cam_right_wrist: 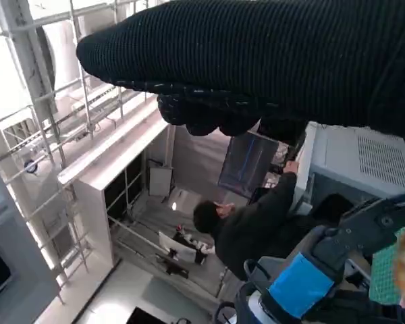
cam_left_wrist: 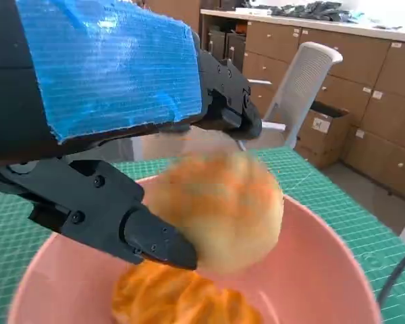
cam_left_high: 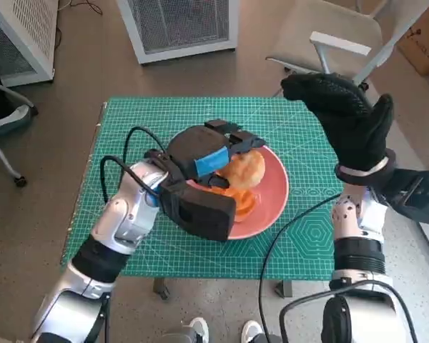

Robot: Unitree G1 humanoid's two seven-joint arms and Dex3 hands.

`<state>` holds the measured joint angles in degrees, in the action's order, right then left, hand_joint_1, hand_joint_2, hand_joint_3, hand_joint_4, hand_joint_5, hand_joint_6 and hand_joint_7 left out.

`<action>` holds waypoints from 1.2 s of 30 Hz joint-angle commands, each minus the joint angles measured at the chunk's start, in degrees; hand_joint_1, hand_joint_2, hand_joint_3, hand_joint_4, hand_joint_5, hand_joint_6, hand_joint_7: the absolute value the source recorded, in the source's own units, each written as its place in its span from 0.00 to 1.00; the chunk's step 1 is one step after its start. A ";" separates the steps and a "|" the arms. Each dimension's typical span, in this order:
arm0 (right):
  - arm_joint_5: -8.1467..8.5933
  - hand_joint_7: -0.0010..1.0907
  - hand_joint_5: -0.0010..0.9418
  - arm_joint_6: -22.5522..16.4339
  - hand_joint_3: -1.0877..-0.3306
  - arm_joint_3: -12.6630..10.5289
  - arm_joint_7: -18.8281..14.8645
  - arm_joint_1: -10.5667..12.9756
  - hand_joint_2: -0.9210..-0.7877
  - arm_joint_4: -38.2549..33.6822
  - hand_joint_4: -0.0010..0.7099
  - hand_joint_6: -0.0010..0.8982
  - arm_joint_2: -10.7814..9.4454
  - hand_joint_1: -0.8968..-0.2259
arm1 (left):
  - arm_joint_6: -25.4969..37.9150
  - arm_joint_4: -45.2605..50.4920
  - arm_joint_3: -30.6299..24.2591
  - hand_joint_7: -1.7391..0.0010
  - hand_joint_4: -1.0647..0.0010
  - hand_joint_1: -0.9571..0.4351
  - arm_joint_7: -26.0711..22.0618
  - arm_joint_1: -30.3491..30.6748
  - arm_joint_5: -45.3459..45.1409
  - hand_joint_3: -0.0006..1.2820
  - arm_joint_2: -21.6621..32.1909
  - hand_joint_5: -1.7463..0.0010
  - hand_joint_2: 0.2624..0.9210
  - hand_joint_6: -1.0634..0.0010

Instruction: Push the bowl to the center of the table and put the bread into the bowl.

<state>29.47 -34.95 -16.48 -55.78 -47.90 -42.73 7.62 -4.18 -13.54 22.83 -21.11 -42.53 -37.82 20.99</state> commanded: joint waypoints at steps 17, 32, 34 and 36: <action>-0.13 0.54 0.00 0.64 0.52 0.40 -0.21 0.49 0.00 -0.57 0.32 0.00 -0.20 0.38 | 4.08 2.13 -3.52 0.98 0.97 0.21 -3.58 1.70 5.51 0.07 0.61 1.00 1.00 0.82; -0.14 0.54 0.00 0.90 0.52 0.95 0.39 0.62 0.00 0.49 0.32 0.00 -0.31 0.38 | 4.87 6.89 -11.16 0.98 0.98 0.19 -7.24 4.98 16.61 0.13 2.93 1.00 1.00 0.82; -0.12 0.54 0.00 0.94 0.52 0.97 0.47 0.62 0.00 0.76 0.32 0.00 -0.33 0.38 | 1.60 6.90 -15.76 0.98 0.98 0.18 -5.98 6.97 22.31 0.15 2.51 1.00 1.00 0.82; -0.12 0.54 0.00 0.96 0.52 1.01 0.56 0.64 0.00 0.98 0.32 0.00 -0.40 0.38 | -1.89 6.15 -18.98 0.98 0.98 0.17 -4.39 8.49 26.49 0.18 1.81 1.00 1.00 0.81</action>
<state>29.40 -34.57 -15.53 -55.70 -48.00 -42.08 7.24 -1.96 -7.51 8.87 -27.51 -36.43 -16.96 23.13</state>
